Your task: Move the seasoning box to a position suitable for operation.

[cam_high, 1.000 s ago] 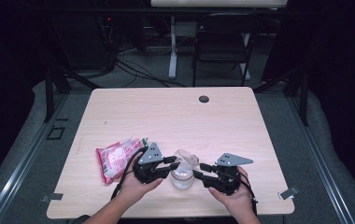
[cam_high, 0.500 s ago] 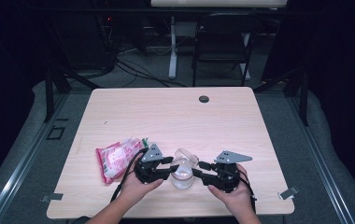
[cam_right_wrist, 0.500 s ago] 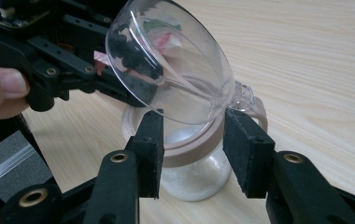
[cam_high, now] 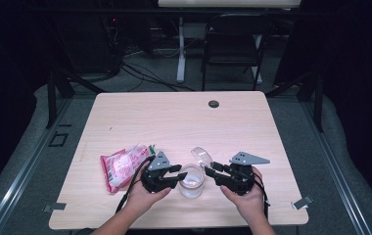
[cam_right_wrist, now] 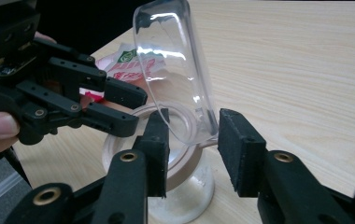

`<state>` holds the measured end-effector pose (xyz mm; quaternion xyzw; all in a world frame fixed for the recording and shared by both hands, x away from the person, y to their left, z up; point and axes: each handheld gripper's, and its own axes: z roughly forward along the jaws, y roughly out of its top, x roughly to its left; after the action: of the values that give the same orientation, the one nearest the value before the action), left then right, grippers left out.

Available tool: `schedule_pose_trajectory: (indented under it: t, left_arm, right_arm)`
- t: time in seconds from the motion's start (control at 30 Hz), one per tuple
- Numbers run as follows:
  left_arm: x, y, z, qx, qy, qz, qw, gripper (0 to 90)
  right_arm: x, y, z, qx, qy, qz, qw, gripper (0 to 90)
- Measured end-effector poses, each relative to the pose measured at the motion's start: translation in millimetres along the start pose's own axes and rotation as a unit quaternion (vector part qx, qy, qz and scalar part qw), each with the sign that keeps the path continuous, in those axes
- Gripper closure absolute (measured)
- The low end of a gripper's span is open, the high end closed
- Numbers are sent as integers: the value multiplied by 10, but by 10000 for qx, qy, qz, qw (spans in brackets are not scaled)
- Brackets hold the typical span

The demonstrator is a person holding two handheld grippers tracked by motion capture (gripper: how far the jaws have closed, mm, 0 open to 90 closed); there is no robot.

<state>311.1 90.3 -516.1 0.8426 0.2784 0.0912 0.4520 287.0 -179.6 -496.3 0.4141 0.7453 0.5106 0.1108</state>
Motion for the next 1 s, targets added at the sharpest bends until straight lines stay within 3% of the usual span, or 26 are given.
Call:
schedule_pose_trajectory:
  t: [0.2,0.53,1.0]
  left_arm:
    - [3,-6,-3,-15,9,26,10000,635]
    - [-4,-14,-1,-53,19,22,10000,634]
    - [42,-13,-74,-153,116,-34,9998,612]
  right_arm:
    - [-92,-2,4,-46,-117,157,9998,715]
    - [-118,-25,36,-76,-2,265,9996,677]
    - [-104,-176,85,262,-22,-40,9996,664]
